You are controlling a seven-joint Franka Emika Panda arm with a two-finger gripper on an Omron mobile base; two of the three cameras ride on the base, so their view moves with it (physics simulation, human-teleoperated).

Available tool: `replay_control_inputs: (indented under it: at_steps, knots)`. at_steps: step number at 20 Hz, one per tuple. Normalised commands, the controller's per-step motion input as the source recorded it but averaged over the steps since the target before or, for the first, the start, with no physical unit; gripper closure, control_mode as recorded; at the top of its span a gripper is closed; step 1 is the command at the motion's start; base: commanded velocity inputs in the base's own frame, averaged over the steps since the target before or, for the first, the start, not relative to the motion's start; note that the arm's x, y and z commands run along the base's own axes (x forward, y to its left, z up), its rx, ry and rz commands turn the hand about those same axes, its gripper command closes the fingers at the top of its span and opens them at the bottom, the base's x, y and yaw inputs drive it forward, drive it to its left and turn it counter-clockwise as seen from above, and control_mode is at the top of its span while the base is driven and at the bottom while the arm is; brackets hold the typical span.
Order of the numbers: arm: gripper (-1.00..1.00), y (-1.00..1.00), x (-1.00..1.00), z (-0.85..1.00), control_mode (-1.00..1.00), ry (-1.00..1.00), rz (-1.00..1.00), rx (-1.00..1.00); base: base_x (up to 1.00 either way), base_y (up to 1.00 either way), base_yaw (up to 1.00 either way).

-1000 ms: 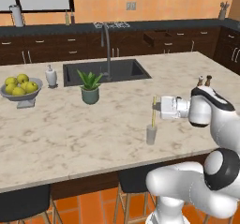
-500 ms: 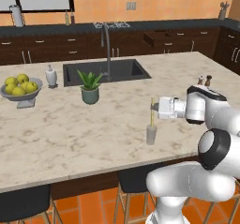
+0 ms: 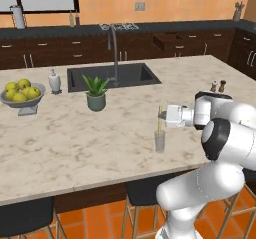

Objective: Take a straw from the drawer in front and place it inside the glass cup on the dining counter.

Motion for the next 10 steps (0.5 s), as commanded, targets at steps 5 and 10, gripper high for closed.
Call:
replay_control_inputs:
  at_steps: [5,10]
  knots:
    - [1.0,0.0,-0.2,-0.26,-1.0,0.0,0.01,0.0,0.0,0.0,0.0]
    - [1.0,0.0,-0.13,-0.3,-1.0,0.0,0.01,0.0,0.0,0.0,0.0]
